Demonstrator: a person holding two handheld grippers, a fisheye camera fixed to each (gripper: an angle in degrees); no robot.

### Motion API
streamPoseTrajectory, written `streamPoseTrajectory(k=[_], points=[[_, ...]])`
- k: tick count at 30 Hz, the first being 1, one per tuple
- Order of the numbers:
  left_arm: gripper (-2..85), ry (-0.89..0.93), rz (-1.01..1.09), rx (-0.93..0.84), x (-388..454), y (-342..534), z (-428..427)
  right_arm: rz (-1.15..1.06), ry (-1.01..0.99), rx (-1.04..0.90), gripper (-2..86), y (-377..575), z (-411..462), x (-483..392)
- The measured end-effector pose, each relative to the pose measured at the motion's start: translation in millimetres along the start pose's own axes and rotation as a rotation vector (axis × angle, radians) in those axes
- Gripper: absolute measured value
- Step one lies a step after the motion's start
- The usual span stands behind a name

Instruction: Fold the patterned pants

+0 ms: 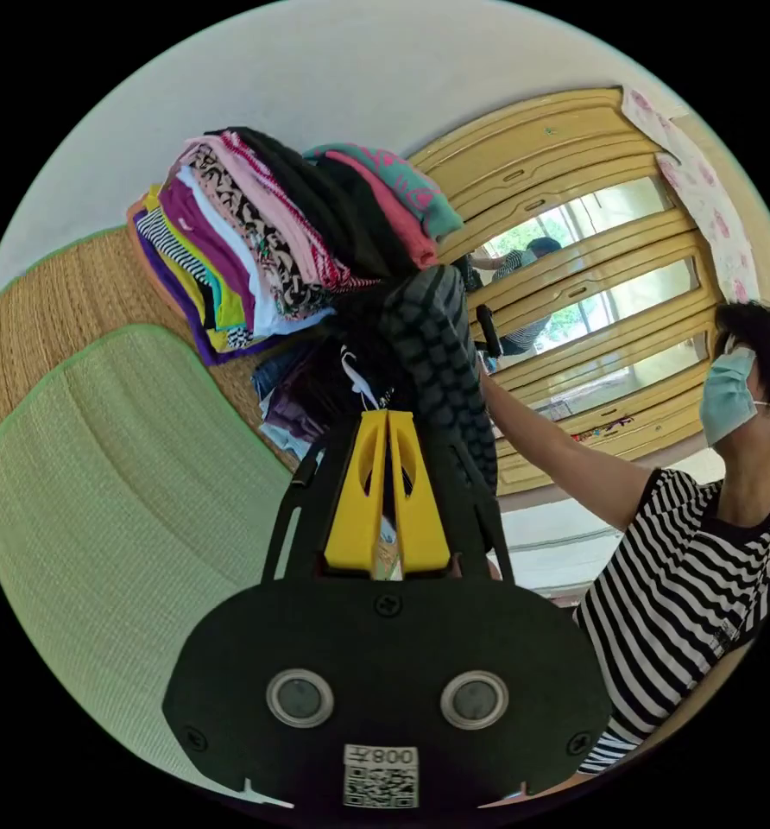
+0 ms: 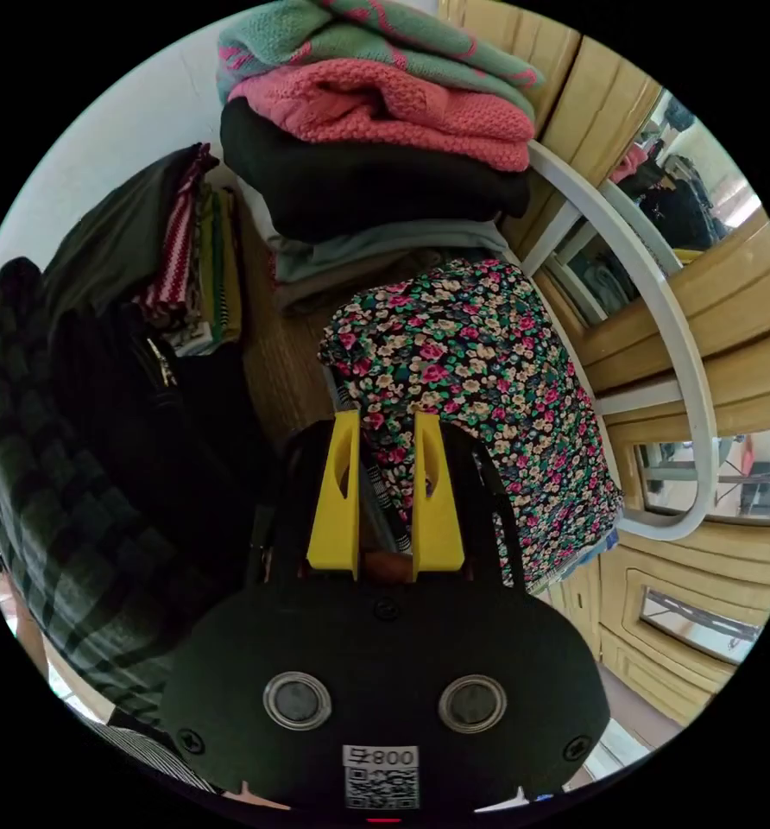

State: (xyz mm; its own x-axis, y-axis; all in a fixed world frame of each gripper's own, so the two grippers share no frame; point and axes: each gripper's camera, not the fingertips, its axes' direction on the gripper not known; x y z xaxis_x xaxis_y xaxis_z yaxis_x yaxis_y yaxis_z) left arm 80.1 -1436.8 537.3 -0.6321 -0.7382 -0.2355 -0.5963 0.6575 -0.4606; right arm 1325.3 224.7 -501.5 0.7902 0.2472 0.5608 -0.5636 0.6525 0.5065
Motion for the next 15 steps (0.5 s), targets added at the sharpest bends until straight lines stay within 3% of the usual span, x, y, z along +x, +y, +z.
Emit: streamPoseTrajectory(k=[8,15], points=[[0.0,0.051,-0.051,-0.058,-32,40,-11,0.074,-0.141,0.073,1.6,26,-17,22],[0.0,0.097,-0.057,-0.1,-50,77,-29,0.198,-0.291,0.192,0.6,72,-55,62]])
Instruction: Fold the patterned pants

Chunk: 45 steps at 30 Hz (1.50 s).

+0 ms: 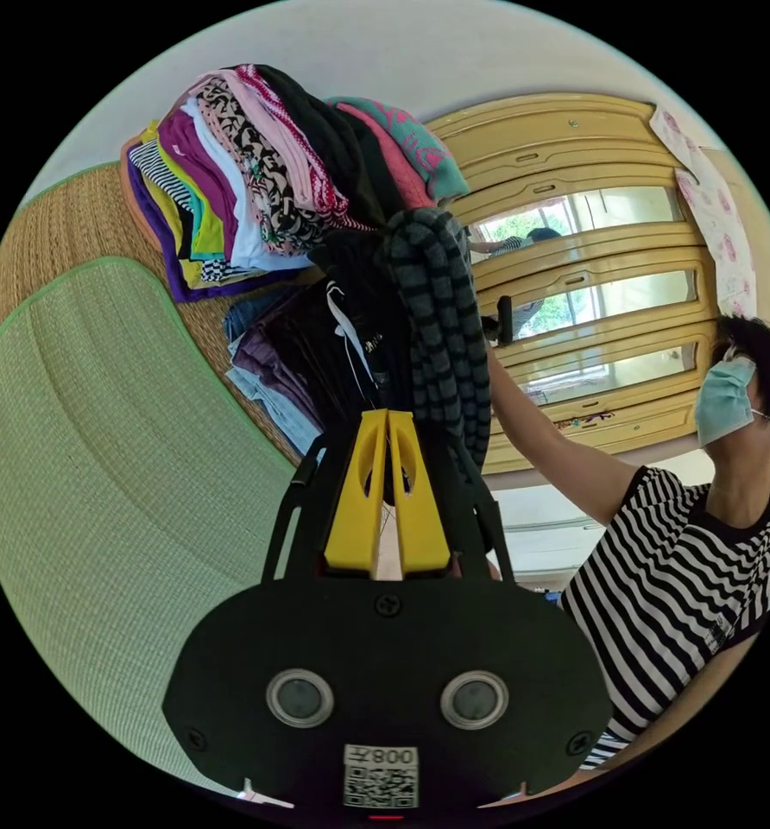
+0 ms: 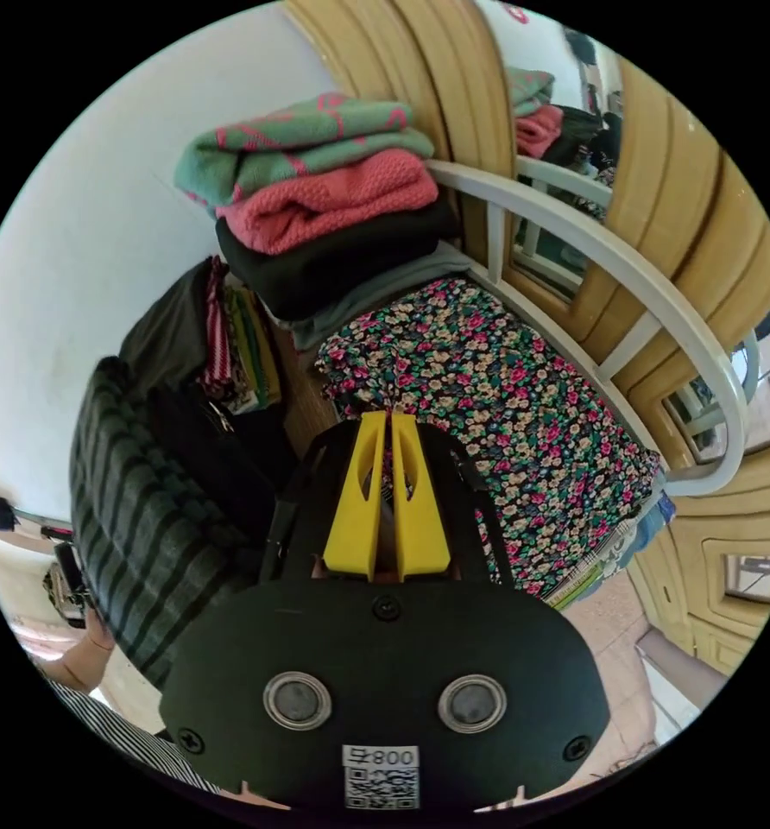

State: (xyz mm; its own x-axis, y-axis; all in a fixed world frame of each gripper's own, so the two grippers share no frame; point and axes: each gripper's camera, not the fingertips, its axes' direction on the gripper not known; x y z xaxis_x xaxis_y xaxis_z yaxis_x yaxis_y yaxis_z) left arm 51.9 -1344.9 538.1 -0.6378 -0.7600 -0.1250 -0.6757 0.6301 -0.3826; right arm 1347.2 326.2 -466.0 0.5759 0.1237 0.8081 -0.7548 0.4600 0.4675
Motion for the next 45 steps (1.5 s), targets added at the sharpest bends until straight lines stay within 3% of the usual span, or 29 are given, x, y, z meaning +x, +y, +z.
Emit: streamPoseTrajectory(k=[8,15,24,32,39,45], points=[[0.0,0.129,-0.07,0.012,-35,70,-33,0.129,-0.275,0.305,0.4,58,-132,38],[0.0,0.253,-0.081,0.056,-49,135,-76,-0.006,-0.435,0.5,0.3,100,-248,-17],[0.7,0.294,0.088,0.166,-32,241,-201,-0.252,-0.572,0.686,0.3,149,-403,-189],[5.2,0.207,0.286,0.345,0,367,-374,-0.446,-0.669,0.776,0.3,228,-513,-388],[10.0,0.157,0.345,0.388,4,474,-456,-0.582,-0.73,0.708,0.3,313,-510,-526],[12.3,0.068,0.36,0.344,-10,570,-493,-0.637,-0.897,0.564,0.2,398,-419,-602]])
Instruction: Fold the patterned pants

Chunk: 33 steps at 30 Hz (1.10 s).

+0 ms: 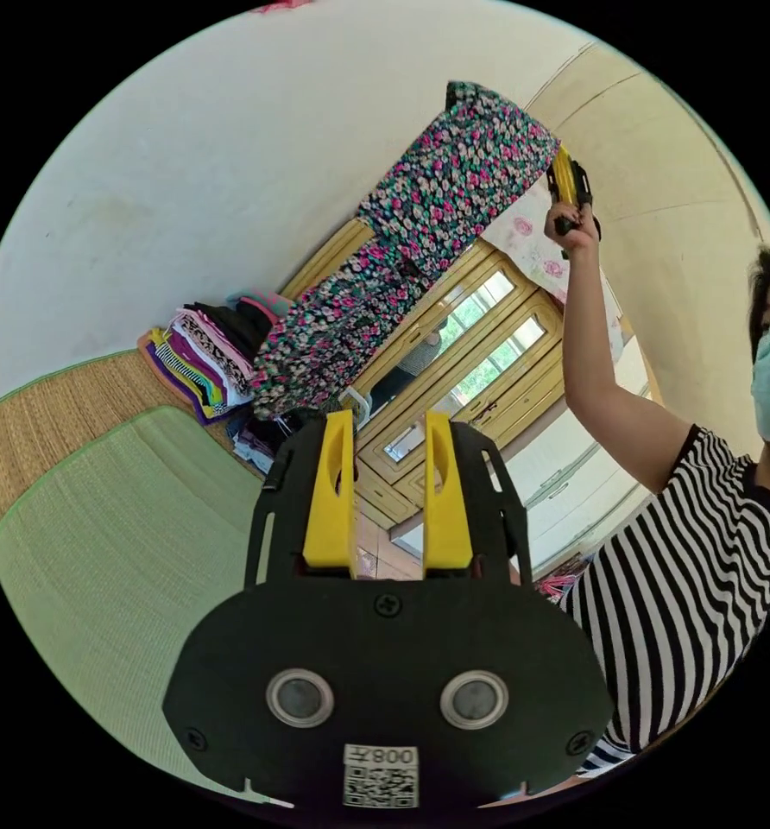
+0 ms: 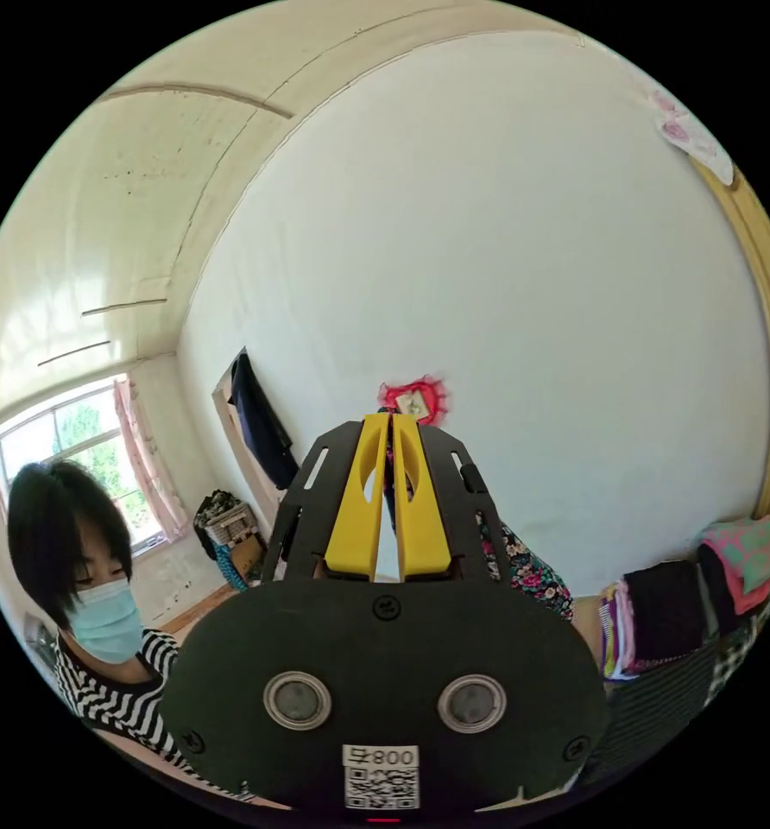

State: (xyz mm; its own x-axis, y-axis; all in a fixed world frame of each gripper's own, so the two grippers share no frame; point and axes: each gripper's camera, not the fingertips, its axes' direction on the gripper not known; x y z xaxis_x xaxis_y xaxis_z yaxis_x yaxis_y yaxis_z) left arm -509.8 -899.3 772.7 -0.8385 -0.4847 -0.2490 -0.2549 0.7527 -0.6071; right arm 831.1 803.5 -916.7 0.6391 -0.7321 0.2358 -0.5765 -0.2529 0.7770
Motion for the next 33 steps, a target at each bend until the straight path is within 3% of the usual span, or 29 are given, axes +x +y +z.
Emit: streamPoseTrajectory(k=[4,8,13,24,33], points=[[12.6,-0.262,-0.037,-0.032,-9,59,-50,0.095,-0.209,-0.068,0.2,86,65,-2],[9.5,-0.459,-0.238,-0.006,-49,120,-110,0.159,-0.361,-0.134,0.2,158,121,2],[2.4,-0.515,-0.395,0.069,-79,183,-178,0.207,-0.452,-0.21,0.2,219,175,21],[0.6,-0.631,-0.535,0.163,-79,320,-301,0.279,-0.433,-0.306,0.3,345,250,102],[0.5,-0.845,-0.583,0.104,-52,424,-391,0.516,-0.16,-0.456,0.3,556,226,225]])
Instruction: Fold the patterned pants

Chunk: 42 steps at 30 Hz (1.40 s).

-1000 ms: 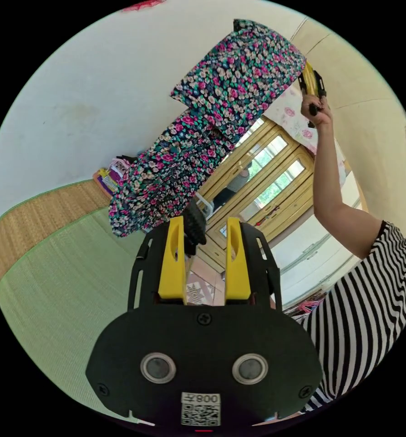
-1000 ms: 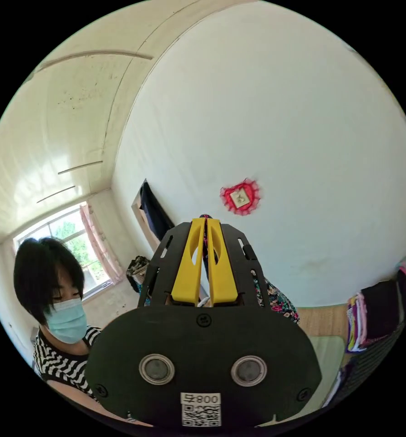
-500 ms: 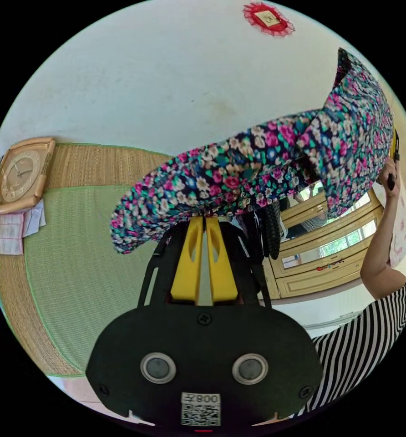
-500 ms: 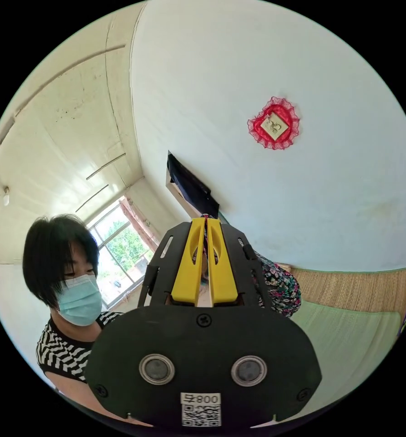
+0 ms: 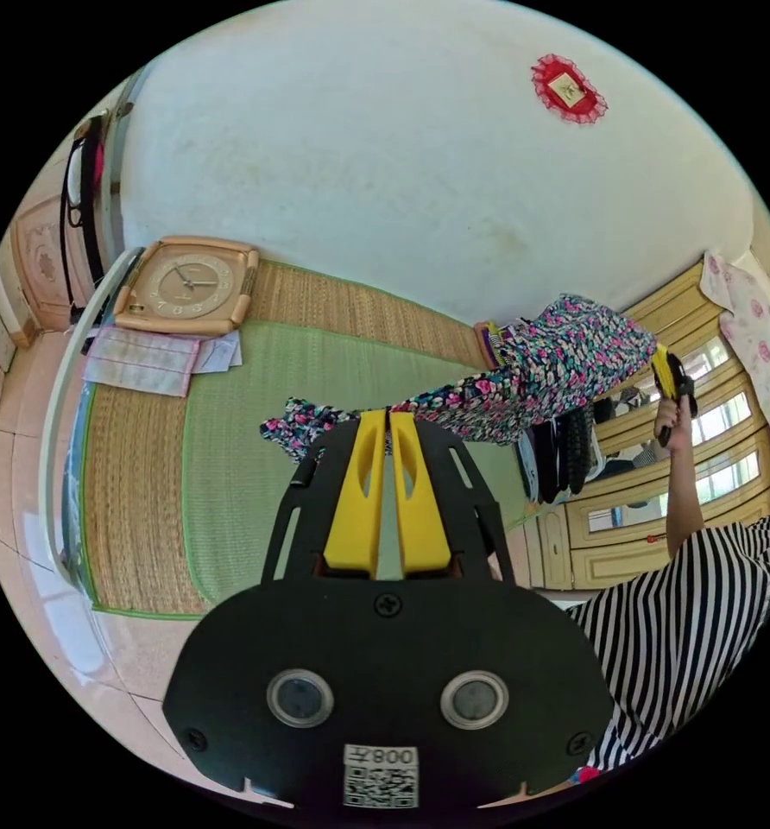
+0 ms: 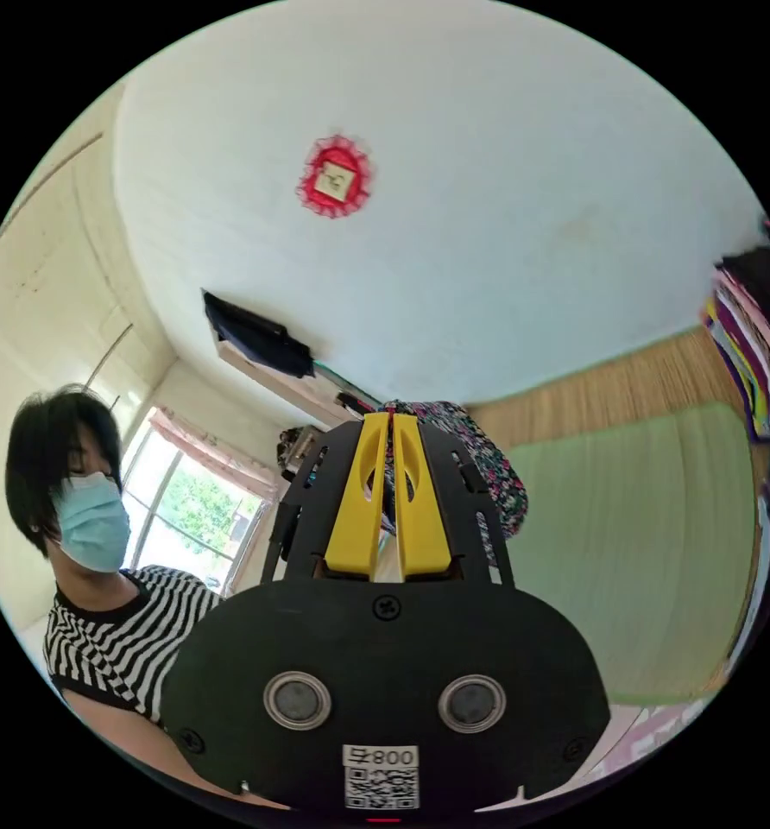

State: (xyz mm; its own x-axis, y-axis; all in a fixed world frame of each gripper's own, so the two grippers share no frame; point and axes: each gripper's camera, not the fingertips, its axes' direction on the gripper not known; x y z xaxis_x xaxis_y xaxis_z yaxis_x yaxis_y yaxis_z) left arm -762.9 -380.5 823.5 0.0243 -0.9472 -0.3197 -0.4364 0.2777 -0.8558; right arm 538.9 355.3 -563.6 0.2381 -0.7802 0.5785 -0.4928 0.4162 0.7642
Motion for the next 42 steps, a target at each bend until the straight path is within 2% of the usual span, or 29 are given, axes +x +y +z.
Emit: streamPoseTrajectory(k=[3,5,8,12,15,18,23,29,36,42], points=[[0.5,-0.05,-0.021,-0.089,-32,31,14,0.172,0.14,-0.105,0.3,82,22,88],[0.6,-0.142,-0.022,-0.218,-58,60,49,0.324,0.254,-0.226,0.3,158,51,163],[0.6,-0.151,-0.075,-0.378,-97,98,102,0.58,0.234,-0.327,0.2,256,86,266],[0.5,-0.143,-0.064,-0.458,-131,136,140,0.658,0.261,-0.363,0.4,331,112,336],[0.5,-0.146,-0.01,-0.459,-151,161,154,0.532,0.314,-0.348,1.1,355,133,342],[0.5,-0.153,0.012,-0.447,-175,183,161,0.315,0.386,-0.391,2.9,365,175,321],[0.5,-0.077,-0.069,-0.329,-220,223,153,-0.051,0.458,-0.571,6.3,386,295,281],[0.5,-0.047,-0.089,-0.296,-252,252,152,-0.33,0.58,-0.74,7.2,418,414,259],[0.6,-0.033,-0.088,-0.309,-283,268,161,-0.489,0.674,-0.829,8.0,447,485,259],[0.6,-0.027,-0.099,-0.319,-309,280,170,-0.467,0.75,-0.931,3.4,474,508,290]])
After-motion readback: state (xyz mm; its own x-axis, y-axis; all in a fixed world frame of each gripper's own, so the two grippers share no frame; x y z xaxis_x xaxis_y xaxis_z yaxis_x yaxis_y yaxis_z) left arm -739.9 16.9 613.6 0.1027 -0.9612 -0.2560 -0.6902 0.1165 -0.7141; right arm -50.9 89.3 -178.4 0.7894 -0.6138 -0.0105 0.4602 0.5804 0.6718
